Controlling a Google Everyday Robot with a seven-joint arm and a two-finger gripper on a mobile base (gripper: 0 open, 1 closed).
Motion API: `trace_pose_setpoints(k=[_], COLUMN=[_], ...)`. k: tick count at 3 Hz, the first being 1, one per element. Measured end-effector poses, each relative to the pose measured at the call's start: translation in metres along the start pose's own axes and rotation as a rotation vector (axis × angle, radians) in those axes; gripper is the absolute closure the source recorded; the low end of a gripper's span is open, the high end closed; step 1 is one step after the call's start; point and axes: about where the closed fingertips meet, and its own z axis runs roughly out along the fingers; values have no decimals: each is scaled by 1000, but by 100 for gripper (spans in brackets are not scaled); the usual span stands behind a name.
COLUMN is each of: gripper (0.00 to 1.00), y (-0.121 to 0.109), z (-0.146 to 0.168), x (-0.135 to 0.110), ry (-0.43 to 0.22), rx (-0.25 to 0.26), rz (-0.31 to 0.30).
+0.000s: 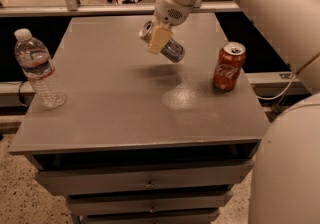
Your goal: Knock redbull can over
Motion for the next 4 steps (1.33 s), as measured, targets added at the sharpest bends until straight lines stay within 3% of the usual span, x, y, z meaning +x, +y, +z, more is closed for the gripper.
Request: trace_pose_setpoints(k=[1,2,4], gripper=[86,64,8], y=[17,30,62], z=[18,31,53], x=[-8,-13,-25], ry=[55,87,101], rx=[-45,-79,-156], rz=[-52,-88,-160])
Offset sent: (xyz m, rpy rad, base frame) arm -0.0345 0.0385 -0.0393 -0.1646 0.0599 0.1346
